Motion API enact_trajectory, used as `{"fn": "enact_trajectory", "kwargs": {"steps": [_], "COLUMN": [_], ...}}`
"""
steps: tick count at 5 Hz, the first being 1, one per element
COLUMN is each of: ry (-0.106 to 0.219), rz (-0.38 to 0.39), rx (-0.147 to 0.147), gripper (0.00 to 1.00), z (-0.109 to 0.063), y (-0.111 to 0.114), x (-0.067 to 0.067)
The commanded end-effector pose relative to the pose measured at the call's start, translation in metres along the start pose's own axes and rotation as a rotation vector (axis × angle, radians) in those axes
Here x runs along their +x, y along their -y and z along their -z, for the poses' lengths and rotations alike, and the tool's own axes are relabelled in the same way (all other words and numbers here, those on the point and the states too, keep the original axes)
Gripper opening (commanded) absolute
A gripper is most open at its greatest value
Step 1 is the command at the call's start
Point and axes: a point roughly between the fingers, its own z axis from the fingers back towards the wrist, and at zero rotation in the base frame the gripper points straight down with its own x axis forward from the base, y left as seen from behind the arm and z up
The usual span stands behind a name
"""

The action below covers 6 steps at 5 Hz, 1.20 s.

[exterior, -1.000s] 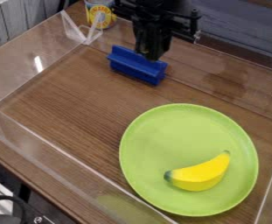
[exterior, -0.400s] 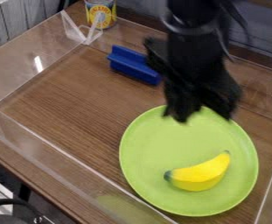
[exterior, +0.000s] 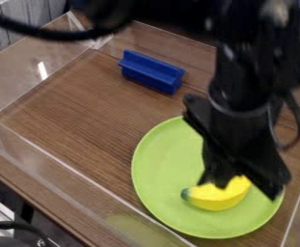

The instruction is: Put the banana in the green plate

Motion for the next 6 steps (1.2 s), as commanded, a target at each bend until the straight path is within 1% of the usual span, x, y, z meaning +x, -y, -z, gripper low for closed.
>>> {"fn": "enact_trajectory", "kwargs": {"steps": [1, 2, 3, 6], "ry": [0.033, 0.033, 0.032, 0.017], "rz": [0.011, 0.014, 0.002, -0.054], "rx": [-0.006, -0.014, -0.014, -0.008], "gripper": [0.0, 0.0, 0.0, 0.0], "z": [0.013, 0.025, 0.031, 0.033], "y": [0.007, 0.006, 0.004, -0.001], "x": [0.002, 0.0, -0.003, -0.005]}}
